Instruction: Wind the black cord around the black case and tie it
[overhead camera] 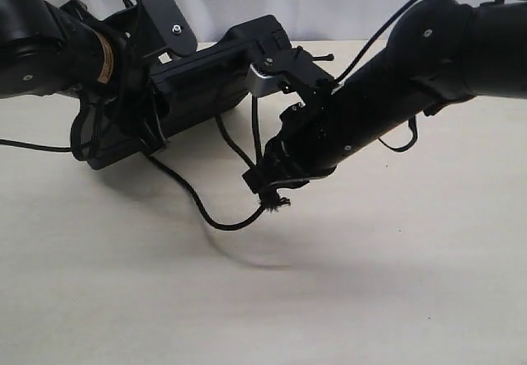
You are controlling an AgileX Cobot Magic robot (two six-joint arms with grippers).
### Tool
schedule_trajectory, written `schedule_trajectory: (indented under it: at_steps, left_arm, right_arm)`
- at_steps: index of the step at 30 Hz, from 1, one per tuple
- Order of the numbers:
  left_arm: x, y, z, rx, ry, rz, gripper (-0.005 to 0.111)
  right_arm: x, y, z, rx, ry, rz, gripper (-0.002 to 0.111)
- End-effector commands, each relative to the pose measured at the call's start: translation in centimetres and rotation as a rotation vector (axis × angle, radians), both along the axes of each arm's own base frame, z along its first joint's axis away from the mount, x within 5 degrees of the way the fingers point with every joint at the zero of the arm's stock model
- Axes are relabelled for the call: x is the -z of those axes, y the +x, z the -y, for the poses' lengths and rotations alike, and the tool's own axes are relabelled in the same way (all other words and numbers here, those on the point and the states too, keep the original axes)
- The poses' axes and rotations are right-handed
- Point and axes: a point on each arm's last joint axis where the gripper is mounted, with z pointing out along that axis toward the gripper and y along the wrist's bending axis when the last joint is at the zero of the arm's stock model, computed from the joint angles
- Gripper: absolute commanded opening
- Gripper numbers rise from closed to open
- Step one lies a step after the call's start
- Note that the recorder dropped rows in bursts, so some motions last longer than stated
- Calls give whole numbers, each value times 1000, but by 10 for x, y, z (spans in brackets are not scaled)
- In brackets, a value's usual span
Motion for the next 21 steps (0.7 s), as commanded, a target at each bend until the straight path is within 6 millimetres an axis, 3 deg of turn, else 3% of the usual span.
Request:
schedule_trajectory:
  at_steps: [1,9,21]
  left_arm:
    - [-6,2,1,49,21,55,0]
    - [-6,2,1,51,22,55,0]
    - [-4,2,1,49,20,50,0]
  right_arm:
    - [4,10,-1,122,-53,-94,4]
    - [6,23,-17,88,-31,-228,4]
    - [1,43,-31,192,65,-231,4]
